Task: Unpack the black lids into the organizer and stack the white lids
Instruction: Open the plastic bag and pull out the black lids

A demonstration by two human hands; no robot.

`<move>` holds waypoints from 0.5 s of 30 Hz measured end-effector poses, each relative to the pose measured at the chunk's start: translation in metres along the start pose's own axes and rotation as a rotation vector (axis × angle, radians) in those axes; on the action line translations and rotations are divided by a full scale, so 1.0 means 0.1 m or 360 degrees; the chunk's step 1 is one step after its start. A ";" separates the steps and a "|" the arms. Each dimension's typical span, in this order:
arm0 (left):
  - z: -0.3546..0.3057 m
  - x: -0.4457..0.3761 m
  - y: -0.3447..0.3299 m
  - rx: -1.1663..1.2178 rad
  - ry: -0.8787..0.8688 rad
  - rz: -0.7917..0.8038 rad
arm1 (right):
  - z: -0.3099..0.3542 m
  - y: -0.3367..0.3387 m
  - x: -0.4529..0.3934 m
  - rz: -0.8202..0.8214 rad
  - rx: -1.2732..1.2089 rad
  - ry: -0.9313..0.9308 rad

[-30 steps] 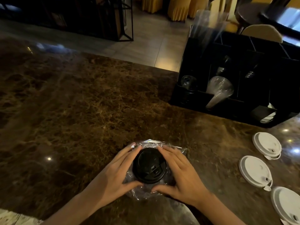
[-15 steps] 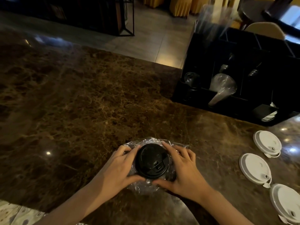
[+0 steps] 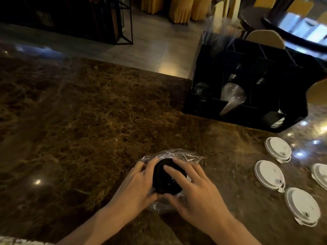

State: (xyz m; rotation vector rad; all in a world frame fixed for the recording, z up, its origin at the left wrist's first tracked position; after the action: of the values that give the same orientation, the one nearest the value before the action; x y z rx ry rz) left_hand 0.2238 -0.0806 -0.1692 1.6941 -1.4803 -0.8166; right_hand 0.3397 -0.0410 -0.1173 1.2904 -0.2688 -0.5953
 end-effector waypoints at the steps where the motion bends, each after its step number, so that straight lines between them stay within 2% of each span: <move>1: -0.01 0.01 0.00 0.0024 0.0009 0.0002 | 0.01 -0.05 0.02 -0.0006 0.0011 -0.0037; 4: -0.06 0.08 0.08 0.0064 -0.0026 -0.0065 | 0.00 -0.15 0.10 -0.0072 0.0005 -0.0171; 7: -0.09 0.18 0.29 -0.0105 -0.0074 -0.0226 | 0.01 -0.20 0.13 -0.0145 -0.0003 -0.0274; 11: 0.09 0.20 0.39 -0.0163 0.0128 -0.0306 | 0.02 -0.20 0.12 -0.0232 0.0015 -0.0365; 15: 0.30 0.13 0.21 0.0244 0.0266 -0.0131 | -0.01 -0.25 0.14 -0.0235 0.0018 -0.0443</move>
State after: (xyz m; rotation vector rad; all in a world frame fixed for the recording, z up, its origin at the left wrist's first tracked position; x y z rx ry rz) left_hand 0.1894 -0.0985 -0.1667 1.8990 -1.3961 -0.6001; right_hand 0.3450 -0.0513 -0.1432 1.2445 -0.4086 -0.9024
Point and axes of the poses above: each hand's wrist, its own x-axis away from the middle knuckle, its own y-axis out of the back of the hand, z = x × y, the point moved 10 cm from there along -x, towards the middle knuckle, and after that the axes turned 2 degrees about -z, right-handed, at the moved point
